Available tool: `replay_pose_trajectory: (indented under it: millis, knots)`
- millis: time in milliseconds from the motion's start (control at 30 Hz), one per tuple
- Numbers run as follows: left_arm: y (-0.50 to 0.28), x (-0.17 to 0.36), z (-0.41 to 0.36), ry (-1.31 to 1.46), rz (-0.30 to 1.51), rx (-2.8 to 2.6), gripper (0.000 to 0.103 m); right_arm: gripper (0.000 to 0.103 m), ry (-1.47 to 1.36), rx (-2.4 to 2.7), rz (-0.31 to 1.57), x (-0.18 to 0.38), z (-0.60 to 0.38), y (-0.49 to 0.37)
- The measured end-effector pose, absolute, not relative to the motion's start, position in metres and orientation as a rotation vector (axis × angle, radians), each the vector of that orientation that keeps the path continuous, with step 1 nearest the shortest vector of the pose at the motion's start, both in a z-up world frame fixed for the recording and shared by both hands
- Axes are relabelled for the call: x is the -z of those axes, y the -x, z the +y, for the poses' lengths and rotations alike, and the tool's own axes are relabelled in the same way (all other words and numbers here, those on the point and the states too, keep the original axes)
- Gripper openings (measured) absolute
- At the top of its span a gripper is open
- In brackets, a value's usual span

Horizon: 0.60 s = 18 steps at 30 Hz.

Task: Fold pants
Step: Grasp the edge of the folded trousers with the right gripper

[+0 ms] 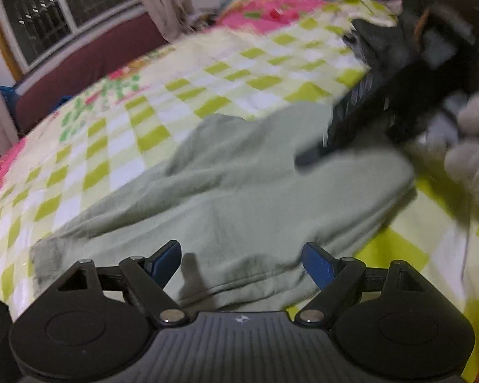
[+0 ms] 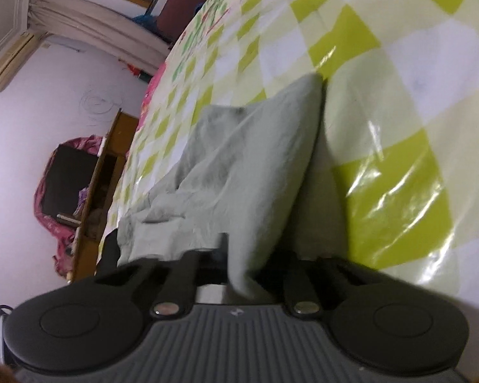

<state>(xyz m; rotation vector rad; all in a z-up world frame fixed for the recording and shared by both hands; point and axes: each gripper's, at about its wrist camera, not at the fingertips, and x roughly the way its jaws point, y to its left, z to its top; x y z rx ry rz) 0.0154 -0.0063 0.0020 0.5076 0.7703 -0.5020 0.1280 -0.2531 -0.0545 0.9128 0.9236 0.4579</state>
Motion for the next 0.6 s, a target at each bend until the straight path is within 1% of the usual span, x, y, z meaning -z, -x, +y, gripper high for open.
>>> replay_pose_trajectory:
  millis: [67,167,267,467,533,600]
  knots:
    - [-0.018,0.011,-0.015,-0.522,0.849,0.548,0.096,0.004,-0.953,-0.424,0.88,0.051,-0.275,-0.119]
    - [-0.011,0.014,-0.026,-0.569,0.84,0.57,0.095,0.004,-0.946,-0.34,0.872,0.052,-0.305,-0.107]
    - [-0.01,0.005,-0.031,-0.545,0.84,0.602,0.095,0.004,-0.956,-0.262,0.888,0.06,-0.331,-0.091]
    - [-0.027,-0.022,-0.061,-0.444,0.684,0.661,0.095,0.004,-1.015,-0.253,0.861,0.072,-0.343,-0.072]
    - [-0.044,-0.021,-0.075,-0.411,0.68,0.667,0.095,0.004,-1.039,-0.249,0.851,0.076,-0.345,-0.072]
    - [-0.064,-0.013,-0.082,-0.377,0.736,0.681,0.095,0.004,-1.063,-0.253,0.836,0.078,-0.351,-0.068]
